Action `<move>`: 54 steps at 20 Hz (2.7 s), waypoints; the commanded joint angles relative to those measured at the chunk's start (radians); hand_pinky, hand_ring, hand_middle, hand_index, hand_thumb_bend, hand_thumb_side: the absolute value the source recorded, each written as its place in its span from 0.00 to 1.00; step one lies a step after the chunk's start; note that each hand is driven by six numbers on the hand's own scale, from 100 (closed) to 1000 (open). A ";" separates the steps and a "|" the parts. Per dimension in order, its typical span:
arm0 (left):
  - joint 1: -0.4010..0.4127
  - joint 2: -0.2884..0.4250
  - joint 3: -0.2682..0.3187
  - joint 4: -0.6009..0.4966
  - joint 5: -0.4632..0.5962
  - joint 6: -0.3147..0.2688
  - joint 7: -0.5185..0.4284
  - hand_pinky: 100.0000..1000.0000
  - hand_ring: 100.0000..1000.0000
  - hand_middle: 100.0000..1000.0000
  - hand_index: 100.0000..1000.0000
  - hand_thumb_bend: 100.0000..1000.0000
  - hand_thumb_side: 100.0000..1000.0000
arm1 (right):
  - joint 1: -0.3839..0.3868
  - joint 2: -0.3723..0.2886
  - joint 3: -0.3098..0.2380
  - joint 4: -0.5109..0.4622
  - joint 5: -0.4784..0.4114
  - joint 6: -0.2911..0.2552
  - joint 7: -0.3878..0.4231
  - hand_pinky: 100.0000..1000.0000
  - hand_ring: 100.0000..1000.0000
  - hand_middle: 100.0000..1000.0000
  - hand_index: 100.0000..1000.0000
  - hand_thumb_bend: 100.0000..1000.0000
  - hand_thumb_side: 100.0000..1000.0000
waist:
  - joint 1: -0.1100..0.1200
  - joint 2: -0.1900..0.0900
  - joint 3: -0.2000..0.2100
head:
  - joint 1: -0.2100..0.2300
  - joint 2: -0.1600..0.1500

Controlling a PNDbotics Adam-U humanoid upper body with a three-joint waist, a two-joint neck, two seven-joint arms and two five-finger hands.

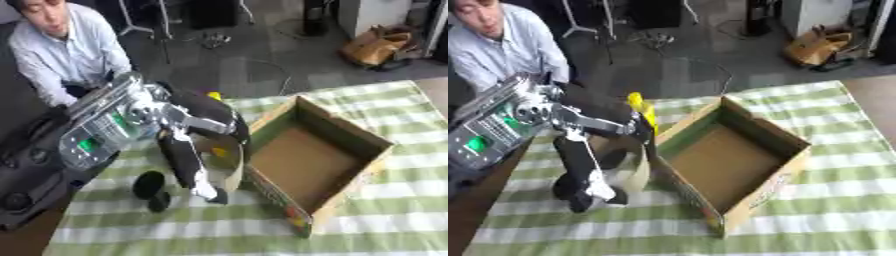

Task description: Pick up objects on the table and place them in the box.

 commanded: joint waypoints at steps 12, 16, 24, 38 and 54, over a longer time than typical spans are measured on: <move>-0.160 -0.113 0.123 0.299 -0.087 -0.019 0.041 0.00 0.53 0.55 0.69 0.00 0.27 | -0.022 -0.012 0.026 -0.020 -0.003 -0.007 -0.001 0.83 0.60 0.48 0.46 0.00 0.74 | 0.010 -0.027 -0.049 | 0.048 0.002; -0.211 -0.178 0.157 0.445 -0.112 -0.037 0.079 0.00 0.53 0.55 0.69 0.00 0.27 | -0.026 -0.009 0.036 -0.020 -0.010 -0.011 -0.001 0.84 0.60 0.48 0.46 0.00 0.74 | 0.018 -0.030 -0.070 | 0.071 0.013; -0.289 -0.298 0.240 0.703 -0.201 -0.076 0.160 0.00 0.50 0.54 0.68 0.00 0.26 | -0.036 0.001 0.055 -0.020 -0.018 -0.020 -0.001 0.84 0.60 0.48 0.46 0.00 0.73 | 0.032 -0.033 -0.109 | 0.113 0.025; -0.311 -0.392 0.329 0.901 -0.268 -0.129 0.285 0.00 0.54 0.59 0.79 0.00 0.32 | -0.035 0.014 0.067 -0.020 -0.031 -0.025 -0.001 0.84 0.60 0.48 0.46 0.00 0.72 | 0.039 -0.035 -0.128 | 0.135 0.020; -0.316 -0.398 0.342 0.916 -0.209 -0.213 0.302 1.00 1.00 1.00 1.00 0.55 0.85 | -0.032 0.021 0.074 -0.020 -0.039 -0.024 -0.001 0.84 0.60 0.48 0.46 0.00 0.72 | 0.032 -0.034 -0.129 | 0.132 0.019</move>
